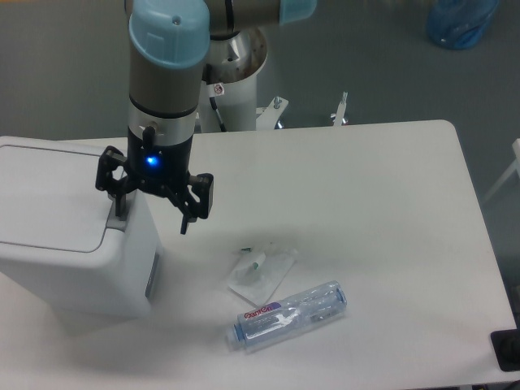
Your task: Open the trash can
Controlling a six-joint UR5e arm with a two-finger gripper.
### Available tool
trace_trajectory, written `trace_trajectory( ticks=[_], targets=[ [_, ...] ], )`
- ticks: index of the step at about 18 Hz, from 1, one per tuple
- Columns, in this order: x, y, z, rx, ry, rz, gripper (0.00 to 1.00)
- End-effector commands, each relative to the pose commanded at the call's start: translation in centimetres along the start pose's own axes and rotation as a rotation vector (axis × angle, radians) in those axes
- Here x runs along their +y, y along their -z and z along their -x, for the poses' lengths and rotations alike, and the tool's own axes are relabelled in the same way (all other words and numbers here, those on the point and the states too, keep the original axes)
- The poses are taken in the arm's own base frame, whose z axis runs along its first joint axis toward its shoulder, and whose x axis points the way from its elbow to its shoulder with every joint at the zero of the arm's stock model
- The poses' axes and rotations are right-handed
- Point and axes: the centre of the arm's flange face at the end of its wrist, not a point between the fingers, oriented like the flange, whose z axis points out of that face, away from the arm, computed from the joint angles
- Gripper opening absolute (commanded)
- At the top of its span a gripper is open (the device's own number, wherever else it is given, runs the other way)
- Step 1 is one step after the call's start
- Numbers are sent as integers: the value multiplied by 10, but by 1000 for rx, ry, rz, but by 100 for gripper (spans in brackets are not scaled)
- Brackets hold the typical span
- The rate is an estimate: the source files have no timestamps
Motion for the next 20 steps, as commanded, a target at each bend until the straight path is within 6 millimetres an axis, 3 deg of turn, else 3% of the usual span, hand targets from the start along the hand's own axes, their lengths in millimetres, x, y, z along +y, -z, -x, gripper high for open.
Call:
trace_trajectory(
  ticks=[14,17,20],
  targets=[
    [0,-1,2,-17,-1,4,100],
    [-4,8,10,-29,4,-17,100],
    [-6,17,30,-51,5,-40,100]
  ],
)
